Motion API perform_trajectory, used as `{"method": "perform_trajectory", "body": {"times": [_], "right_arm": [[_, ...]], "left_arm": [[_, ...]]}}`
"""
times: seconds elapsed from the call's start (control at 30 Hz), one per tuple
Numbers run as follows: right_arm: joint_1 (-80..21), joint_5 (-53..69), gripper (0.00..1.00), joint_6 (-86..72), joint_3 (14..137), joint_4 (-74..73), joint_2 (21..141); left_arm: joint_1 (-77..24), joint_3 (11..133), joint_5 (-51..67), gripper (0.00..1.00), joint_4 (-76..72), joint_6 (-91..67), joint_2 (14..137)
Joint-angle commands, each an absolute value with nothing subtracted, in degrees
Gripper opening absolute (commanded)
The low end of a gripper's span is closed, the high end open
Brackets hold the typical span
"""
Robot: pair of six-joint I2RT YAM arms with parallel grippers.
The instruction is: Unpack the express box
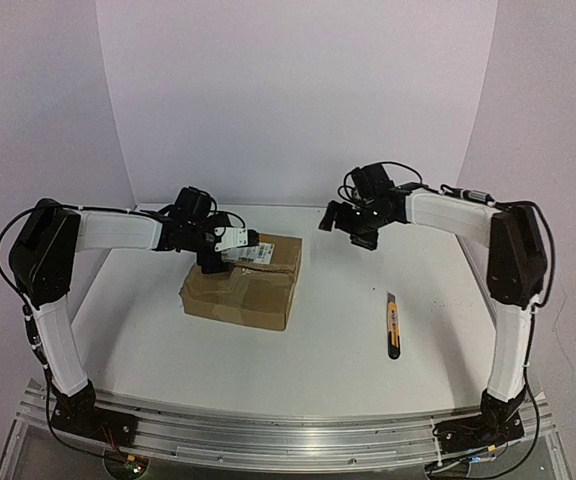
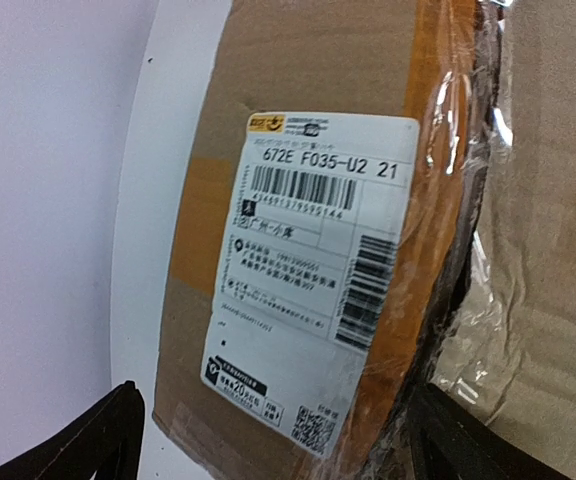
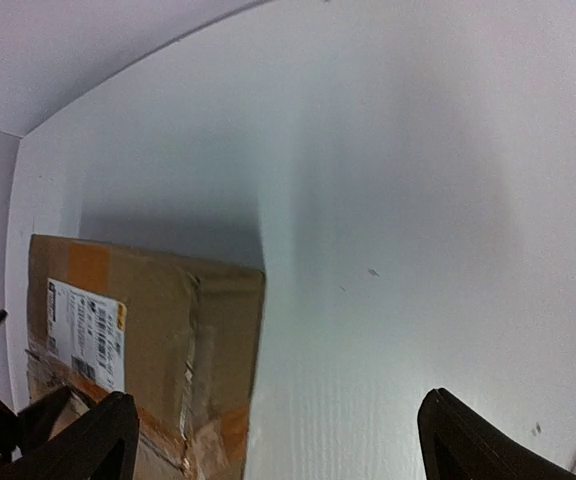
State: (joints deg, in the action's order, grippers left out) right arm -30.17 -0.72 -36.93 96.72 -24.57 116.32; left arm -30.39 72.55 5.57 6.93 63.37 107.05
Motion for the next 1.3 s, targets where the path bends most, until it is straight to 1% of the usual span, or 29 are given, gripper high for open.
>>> {"method": "perform_trajectory", "body": {"times": [0.0, 0.13, 0.2, 0.27, 0.33, 0.43, 0.53, 0.6, 0.77, 0.87, 1.0, 1.13, 1.2, 1.27], "right_arm": [[-30.3, 8.7, 0.98, -29.8, 114.8, -19.0, 129.8], [-30.3, 14.4, 0.98, -29.3, 125.1, -10.9, 141.3], [-30.3, 17.4, 0.98, -30.3, 128.7, -7.3, 146.0], [-30.4, 20.8, 0.98, -31.4, 131.1, -4.9, 149.6], [-30.6, 23.7, 0.98, -32.4, 131.7, -3.5, 151.5], [-31.1, 27.4, 0.96, -31.5, 127.5, -2.9, 150.3], [-31.3, 29.3, 0.91, -29.9, 119.0, -2.8, 145.1], [-31.2, 29.1, 0.88, -28.3, 110.0, -2.8, 140.4], [-32.7, 23.3, 0.75, -27.9, 87.3, -2.7, 123.6], [-37.0, 20.1, 0.73, -28.8, 73.7, -2.8, 114.8], [-45.4, 13.9, 0.71, -34.7, 61.0, -5.1, 104.8], [-50.8, 7.4, 0.7, -40.9, 54.9, -12.0, 95.9], [-51.7, 5.2, 0.71, -41.1, 55.4, -17.5, 92.4], [-51.7, 1.2, 0.75, -39.2, 58.3, -23.7, 89.7]], "left_arm": [[-31.2, 75.5, 5.4, 0.92, 3.9, 66.5, 108.0], [-30.8, 78.6, 10.2, 0.9, 10.7, 59.1, 106.5], [-29.8, 79.6, 12.7, 0.89, 14.0, 54.3, 104.6], [-28.3, 78.7, 16.4, 0.89, 18.1, 52.7, 101.4], [-26.1, 75.7, 19.2, 0.89, 21.3, 53.8, 97.3], [-22.4, 69.3, 19.8, 0.89, 25.0, 58.3, 90.6], [-18.3, 64.5, 19.2, 0.88, 28.8, 60.5, 85.9], [-16.0, 62.6, 19.0, 0.87, 31.4, 60.3, 83.6], [-14.4, 58.1, 17.4, 0.86, 32.2, 58.5, 80.2], [-13.9, 55.7, 16.6, 0.86, 31.5, 58.1, 79.1], [-13.5, 53.6, 16.6, 0.85, 30.5, 57.4, 79.5], [-13.0, 53.6, 16.9, 0.84, 30.7, 55.6, 81.3], [-12.3, 52.8, 17.2, 0.83, 29.9, 55.7, 81.6], [-11.7, 51.8, 17.4, 0.82, 28.9, 56.3, 81.7]]}}
